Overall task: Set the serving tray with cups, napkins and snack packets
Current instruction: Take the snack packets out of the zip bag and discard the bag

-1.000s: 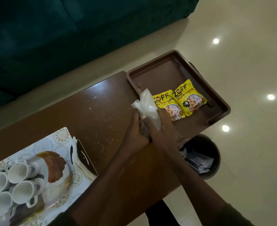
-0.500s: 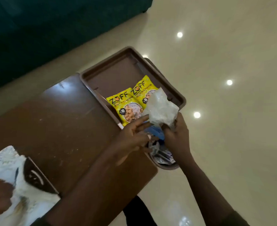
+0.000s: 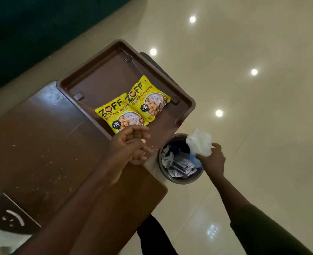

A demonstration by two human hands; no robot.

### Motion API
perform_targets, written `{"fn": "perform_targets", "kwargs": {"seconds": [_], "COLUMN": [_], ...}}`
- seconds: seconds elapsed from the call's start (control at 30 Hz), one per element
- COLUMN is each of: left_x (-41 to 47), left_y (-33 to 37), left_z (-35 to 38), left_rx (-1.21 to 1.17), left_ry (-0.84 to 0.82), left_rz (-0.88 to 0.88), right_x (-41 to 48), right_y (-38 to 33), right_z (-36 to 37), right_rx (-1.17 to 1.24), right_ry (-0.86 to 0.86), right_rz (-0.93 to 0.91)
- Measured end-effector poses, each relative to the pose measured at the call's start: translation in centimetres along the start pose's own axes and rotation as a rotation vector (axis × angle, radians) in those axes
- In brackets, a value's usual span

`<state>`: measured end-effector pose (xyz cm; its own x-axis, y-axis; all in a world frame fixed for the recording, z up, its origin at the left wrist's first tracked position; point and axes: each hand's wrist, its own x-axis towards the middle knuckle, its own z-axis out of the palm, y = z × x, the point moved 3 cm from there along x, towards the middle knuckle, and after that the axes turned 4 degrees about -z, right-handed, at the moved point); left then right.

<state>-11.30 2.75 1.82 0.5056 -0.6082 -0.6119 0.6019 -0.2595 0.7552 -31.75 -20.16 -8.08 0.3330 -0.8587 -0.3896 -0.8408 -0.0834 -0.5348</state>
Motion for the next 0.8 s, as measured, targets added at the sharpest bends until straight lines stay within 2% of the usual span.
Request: {"fn": "perform_targets", "kwargs": {"seconds": [0.07,0.27,0.47,0.67,0.8], "left_x": [0.1,0.3,0.1,0.2,0.5], "left_y": [-0.1,0.1,0.4,0.7,1.3], "left_z": [-0.1,-0.2,-0.8,-3.3,-5.3], "left_rx": [0.032,0.051,-0.006,-0.088,-0.101], "left_ry": [0.012,0.068,0.185,0.416,0.559], "left_rz": [0.002,0.013,0.050,0.096,0.130], "right_x": [1.0,1.9,3.4,4.1,3.7], "right_y": [0.9,1.2,-2.4,-10.9,-16.5], "right_z": [1.5,2.0,-0.1,-1.9,-2.2], "right_rx": [-0.072,-0.164,-0.085,0.105,0.195], "right_ry": [-0.083,-0.102,-0.013,0.133,0.134], "right_rz": [0.063,0.086,-0.072,-0.343,-0.471]}}
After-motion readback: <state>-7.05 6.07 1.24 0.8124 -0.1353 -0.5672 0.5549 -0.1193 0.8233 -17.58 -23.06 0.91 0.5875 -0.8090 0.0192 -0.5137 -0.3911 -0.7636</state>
